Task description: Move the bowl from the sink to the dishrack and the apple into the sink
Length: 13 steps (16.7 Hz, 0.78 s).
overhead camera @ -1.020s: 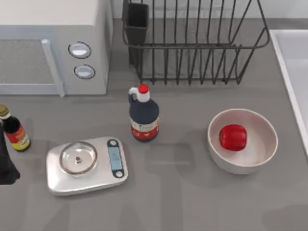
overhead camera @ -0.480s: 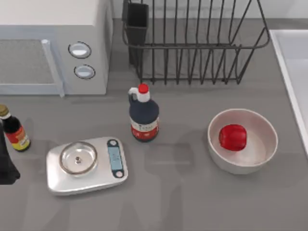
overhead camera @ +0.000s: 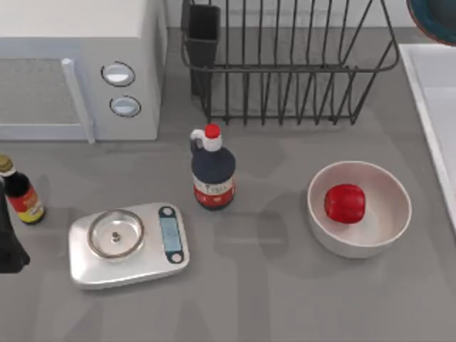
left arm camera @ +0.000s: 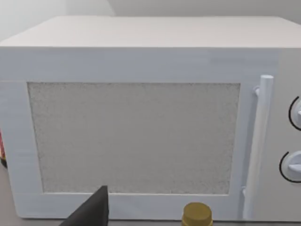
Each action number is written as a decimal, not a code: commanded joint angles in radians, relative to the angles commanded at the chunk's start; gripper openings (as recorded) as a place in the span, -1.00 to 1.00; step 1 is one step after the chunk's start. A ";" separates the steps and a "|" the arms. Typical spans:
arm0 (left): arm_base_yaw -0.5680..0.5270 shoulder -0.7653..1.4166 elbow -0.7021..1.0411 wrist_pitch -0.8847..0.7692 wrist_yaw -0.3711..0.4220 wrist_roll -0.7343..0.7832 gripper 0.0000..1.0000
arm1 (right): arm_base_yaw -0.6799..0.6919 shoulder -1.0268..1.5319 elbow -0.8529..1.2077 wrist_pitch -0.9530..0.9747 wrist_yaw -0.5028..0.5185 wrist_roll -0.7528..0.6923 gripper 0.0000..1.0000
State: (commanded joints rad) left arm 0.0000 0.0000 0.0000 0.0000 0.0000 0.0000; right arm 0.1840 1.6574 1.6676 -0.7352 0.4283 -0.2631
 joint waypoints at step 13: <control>0.000 0.000 0.000 0.000 0.000 0.000 1.00 | 0.611 0.008 -0.013 0.730 0.394 0.286 -1.00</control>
State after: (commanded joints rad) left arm 0.0000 0.0000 0.0000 0.0000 0.0000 0.0000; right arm 0.7949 1.6651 1.6543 -0.0057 0.8222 0.0229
